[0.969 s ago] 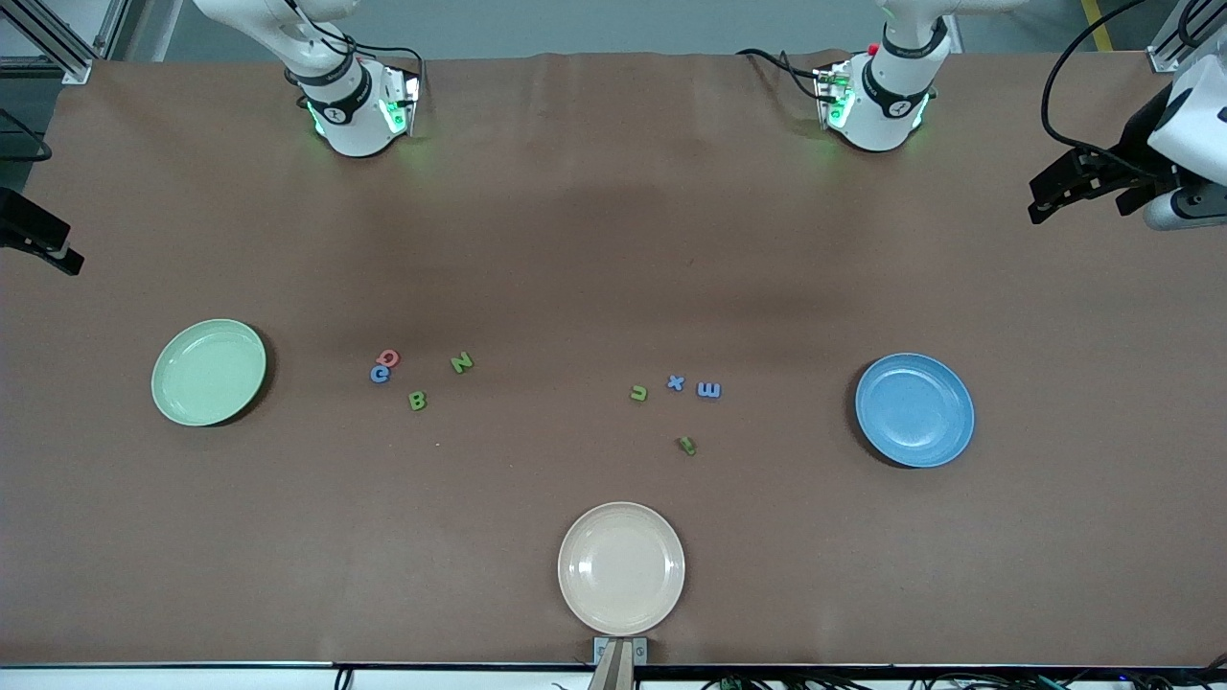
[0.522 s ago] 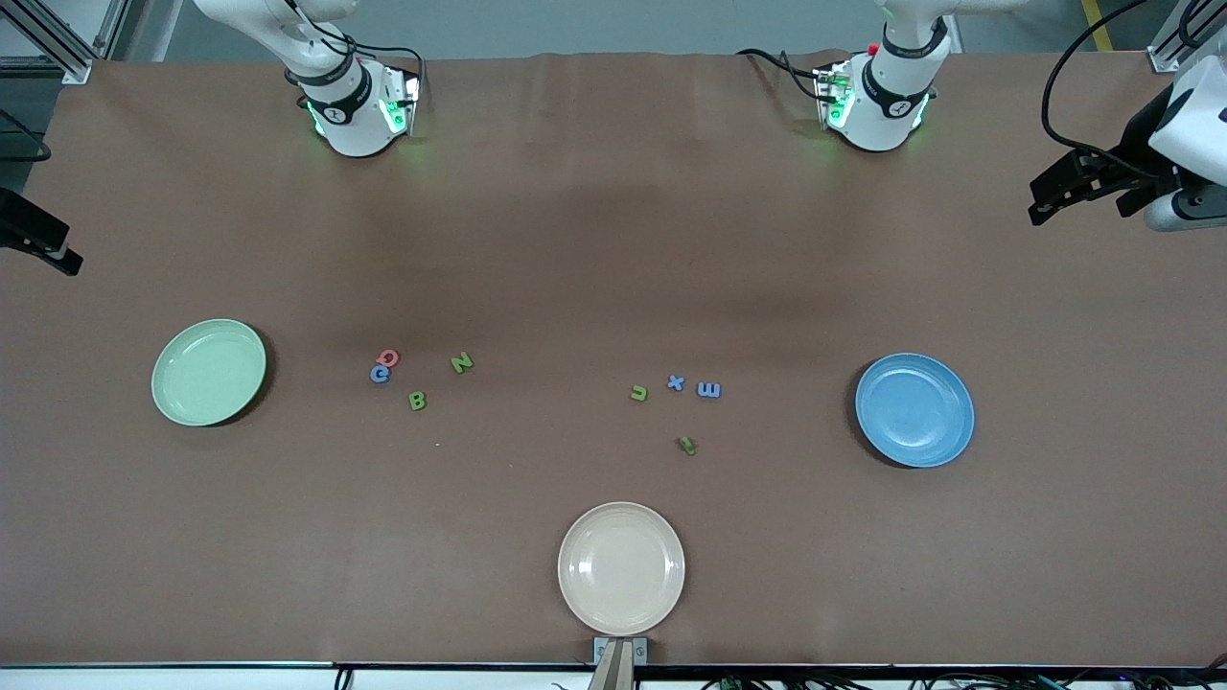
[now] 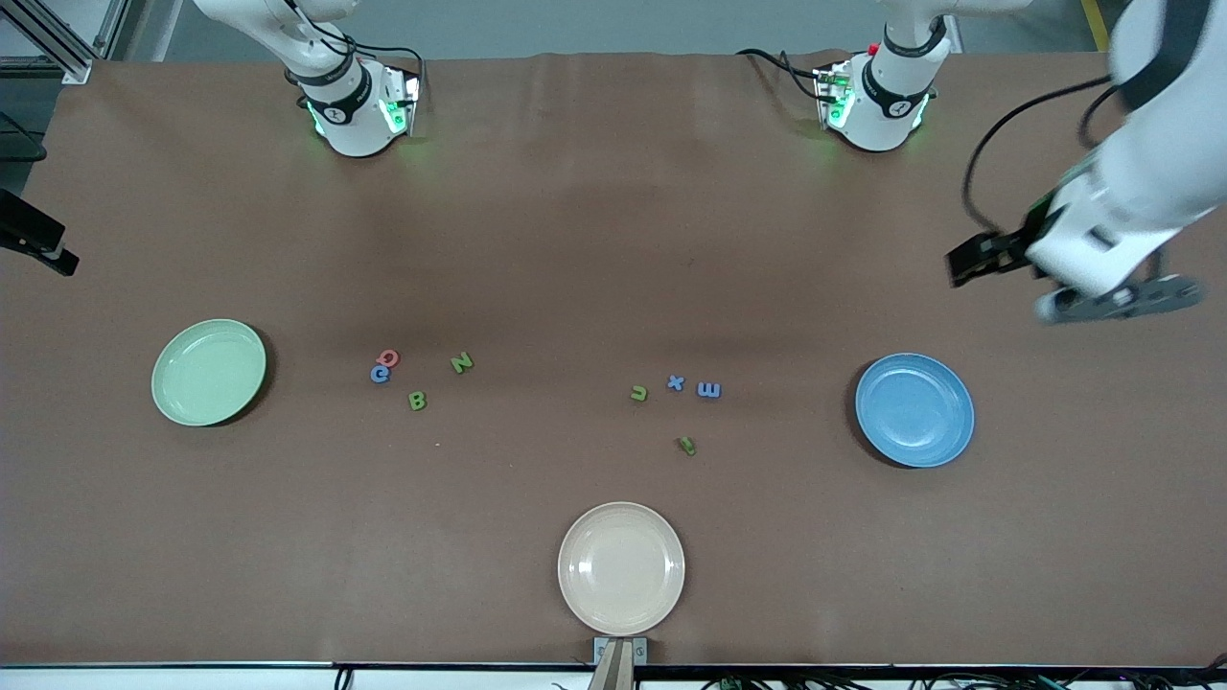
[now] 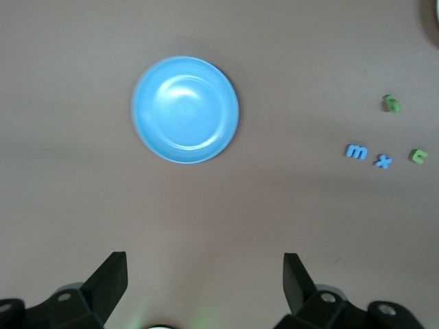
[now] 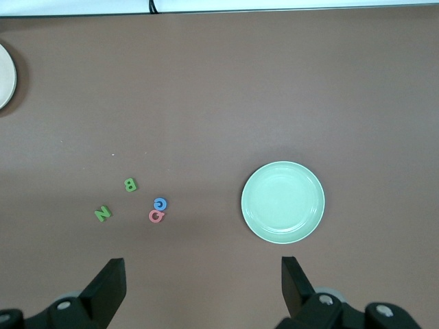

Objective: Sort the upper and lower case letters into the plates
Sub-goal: 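Reach the left gripper to the blue m while the right gripper reaches the blue G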

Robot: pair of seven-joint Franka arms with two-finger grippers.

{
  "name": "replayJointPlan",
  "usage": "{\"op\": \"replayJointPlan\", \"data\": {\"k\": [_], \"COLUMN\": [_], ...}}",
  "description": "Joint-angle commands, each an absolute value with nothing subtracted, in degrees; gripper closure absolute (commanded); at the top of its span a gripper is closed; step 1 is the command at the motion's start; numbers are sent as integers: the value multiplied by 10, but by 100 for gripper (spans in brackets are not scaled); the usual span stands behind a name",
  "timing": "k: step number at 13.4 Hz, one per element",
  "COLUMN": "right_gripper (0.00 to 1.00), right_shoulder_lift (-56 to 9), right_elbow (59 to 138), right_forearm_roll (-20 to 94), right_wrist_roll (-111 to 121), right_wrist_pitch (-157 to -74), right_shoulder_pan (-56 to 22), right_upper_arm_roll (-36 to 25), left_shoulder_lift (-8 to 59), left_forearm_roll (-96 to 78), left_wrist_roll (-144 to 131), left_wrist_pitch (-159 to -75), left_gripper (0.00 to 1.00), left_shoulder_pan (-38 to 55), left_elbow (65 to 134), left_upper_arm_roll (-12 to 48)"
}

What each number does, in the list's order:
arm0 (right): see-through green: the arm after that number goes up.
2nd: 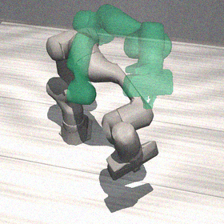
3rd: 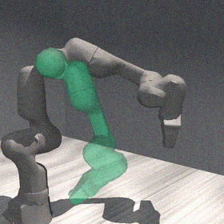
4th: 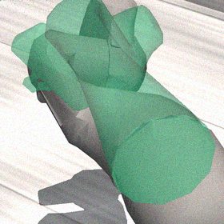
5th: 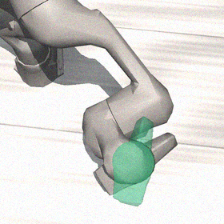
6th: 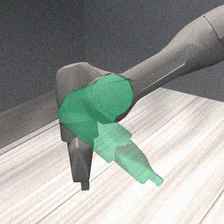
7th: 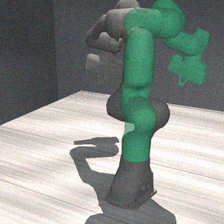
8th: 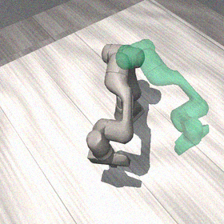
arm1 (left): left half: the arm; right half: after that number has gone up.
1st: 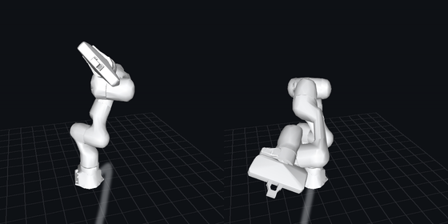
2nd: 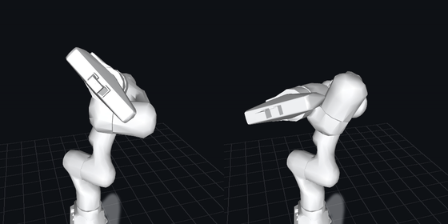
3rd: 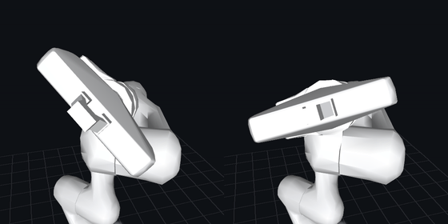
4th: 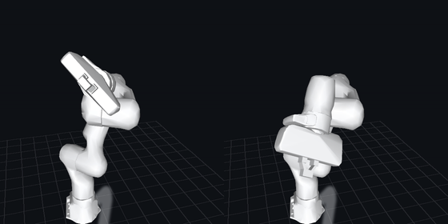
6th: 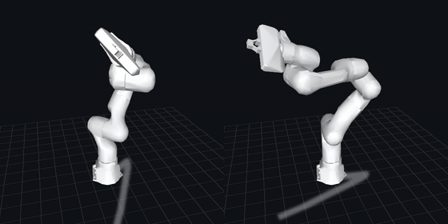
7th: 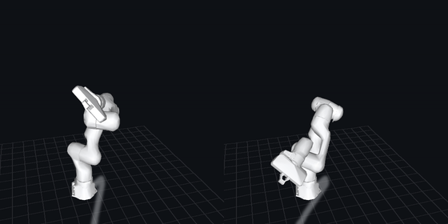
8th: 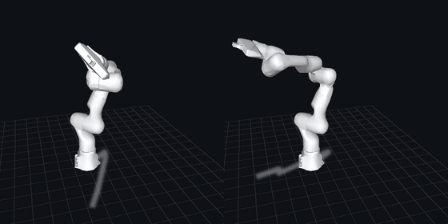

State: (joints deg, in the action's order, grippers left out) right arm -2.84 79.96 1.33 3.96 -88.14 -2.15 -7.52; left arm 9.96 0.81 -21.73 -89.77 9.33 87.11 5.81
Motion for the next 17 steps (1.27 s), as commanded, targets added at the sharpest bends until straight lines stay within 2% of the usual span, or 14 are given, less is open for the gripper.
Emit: {"op": "replayJointPlan", "data": {"k": [1, 8, 12, 14, 17], "right_gripper": [0, 0, 0, 0, 0], "right_shoulder_lift": [-32, -102, -162, -173, -171], "right_elbow": [793, 793, 794, 853, 992], "right_forearm_roll": [10, 18, 18, 20, 32], "right_wrist_roll": [46, 43, 47, 40, -17], "right_wrist_pitch": [-880, -882, -915, -979, -1115], "right_shoulder_pan": [-13, -23, -57, -61, -71], "right_upper_arm_roll": [-70, -65, -65, -65, -65], "left_shoulder_lift": [160, 301, 351, 366, 387], "left_forearm_roll": [18, 40, 53, 61, 78], "left_wrist_roll": [-303, -530, -642, -689, -750], "left_wrist_pitch": [-950, -1098, -1239, -1288, -1301], "left_gripper": [0, 0, 0, 1, 5], "left_shoulder_pan": [146, 228, 253, 265, 278], "left_elbow": [852, 856, 907, 932, 939], "left_upper_arm_roll": [57, 57, 57, 57, 57]}}
